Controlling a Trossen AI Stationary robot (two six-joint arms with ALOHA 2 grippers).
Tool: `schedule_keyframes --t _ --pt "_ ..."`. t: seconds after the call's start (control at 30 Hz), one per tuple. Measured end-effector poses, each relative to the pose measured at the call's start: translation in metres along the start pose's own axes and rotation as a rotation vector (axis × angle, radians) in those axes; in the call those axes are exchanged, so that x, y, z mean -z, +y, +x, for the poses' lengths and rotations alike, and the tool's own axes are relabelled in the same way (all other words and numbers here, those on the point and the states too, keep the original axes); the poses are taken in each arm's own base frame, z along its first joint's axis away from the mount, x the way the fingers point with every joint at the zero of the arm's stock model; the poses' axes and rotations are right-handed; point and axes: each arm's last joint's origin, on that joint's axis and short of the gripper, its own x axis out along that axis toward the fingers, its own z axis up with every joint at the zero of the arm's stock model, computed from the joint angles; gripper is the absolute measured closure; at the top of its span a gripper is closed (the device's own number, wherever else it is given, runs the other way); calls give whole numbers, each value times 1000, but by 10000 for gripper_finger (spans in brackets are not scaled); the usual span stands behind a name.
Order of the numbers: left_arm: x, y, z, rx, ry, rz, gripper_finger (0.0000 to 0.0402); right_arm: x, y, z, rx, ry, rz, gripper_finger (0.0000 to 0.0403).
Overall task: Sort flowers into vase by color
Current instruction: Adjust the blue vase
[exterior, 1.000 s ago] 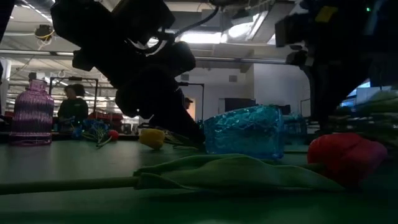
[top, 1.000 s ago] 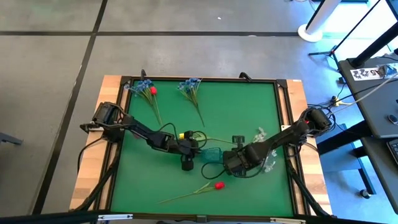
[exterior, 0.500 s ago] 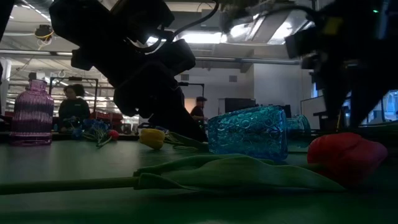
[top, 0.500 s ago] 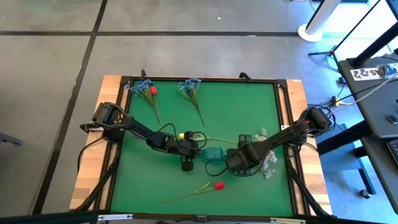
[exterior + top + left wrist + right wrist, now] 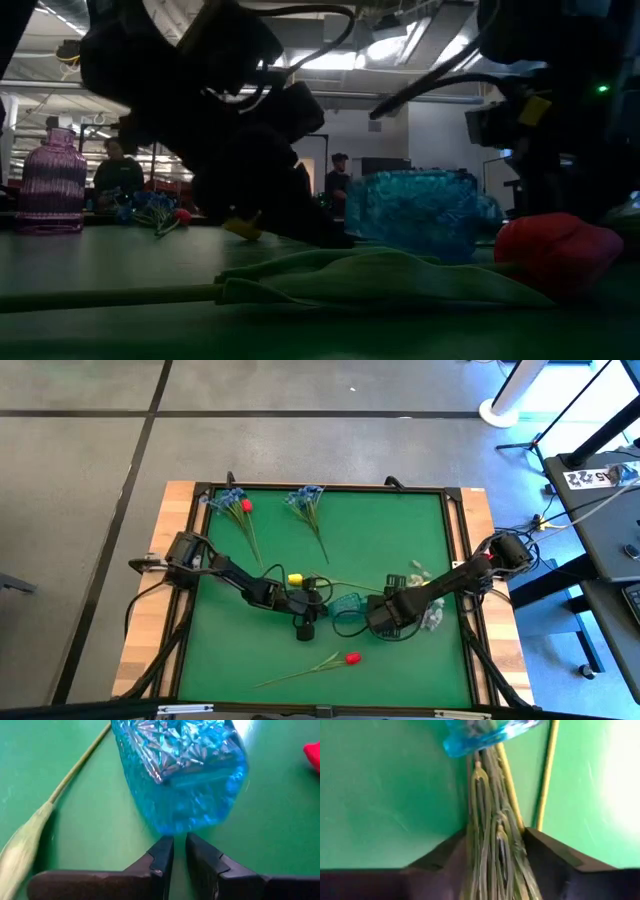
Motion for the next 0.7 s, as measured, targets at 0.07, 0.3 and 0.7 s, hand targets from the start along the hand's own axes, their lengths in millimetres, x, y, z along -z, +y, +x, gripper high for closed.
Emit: schedule_keyframes --t 0.07,0.3,0.7 --pt "2 0 3 1 -18 -4 351 -1 -1 0 -11 0 -17 266" --pt "2 1 5 -15 -39 -8 351 -6 -3 -6 -13 15 -99 384" --pt "1 3 6 -22 -45 -10 351 -20 -8 -38 88 10 -195 385"
